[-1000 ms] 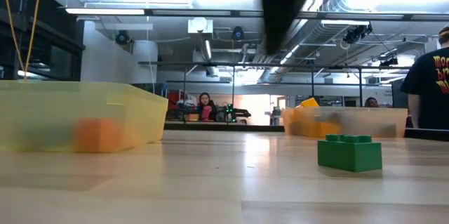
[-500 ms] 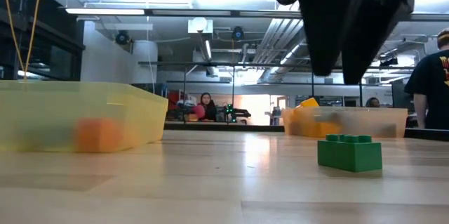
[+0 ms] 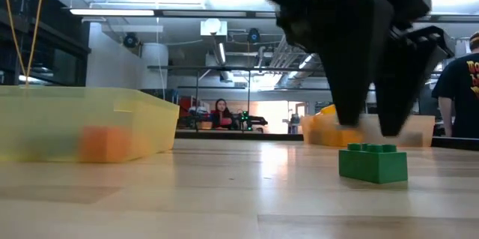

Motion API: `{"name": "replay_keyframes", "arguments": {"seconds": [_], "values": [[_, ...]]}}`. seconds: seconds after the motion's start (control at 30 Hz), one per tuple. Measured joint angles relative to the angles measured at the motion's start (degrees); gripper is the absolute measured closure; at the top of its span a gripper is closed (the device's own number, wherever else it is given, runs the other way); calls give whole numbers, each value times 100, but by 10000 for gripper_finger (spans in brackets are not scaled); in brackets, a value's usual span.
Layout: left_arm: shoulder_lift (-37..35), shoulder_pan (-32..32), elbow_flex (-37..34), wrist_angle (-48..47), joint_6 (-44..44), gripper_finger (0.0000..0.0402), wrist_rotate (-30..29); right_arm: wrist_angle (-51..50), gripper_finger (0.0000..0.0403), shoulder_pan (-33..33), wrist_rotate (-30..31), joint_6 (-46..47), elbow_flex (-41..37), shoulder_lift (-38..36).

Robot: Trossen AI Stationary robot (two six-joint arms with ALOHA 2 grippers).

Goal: Sort blocks by size
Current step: Put the small green 4 stud game piece into the yellow bin

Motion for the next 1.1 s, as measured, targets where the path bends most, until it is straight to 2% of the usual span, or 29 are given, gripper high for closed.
{"name": "replay_keyframes", "arguments": {"seconds": [0.1,0.33,0.67,0.77,0.9,1.0,1.1], "values": [[0,0,0,-3,4,115,-2,-167,142,8,24,157,-7,67],[2,0,0,-2,7,115,-2,275,142,6,127,258,-6,262],[2,2,0,-2,9,115,-44,130,147,8,127,216,2,502],[2,2,0,-4,9,115,-44,59,179,8,125,87,4,504],[2,2,0,-5,11,115,-44,-120,263,8,116,-187,124,500],[4,2,0,-11,13,115,-46,-321,267,-56,242,-587,469,416],[4,2,0,-48,11,115,-66,-333,267,-216,911,-1231,1100,340]]}}
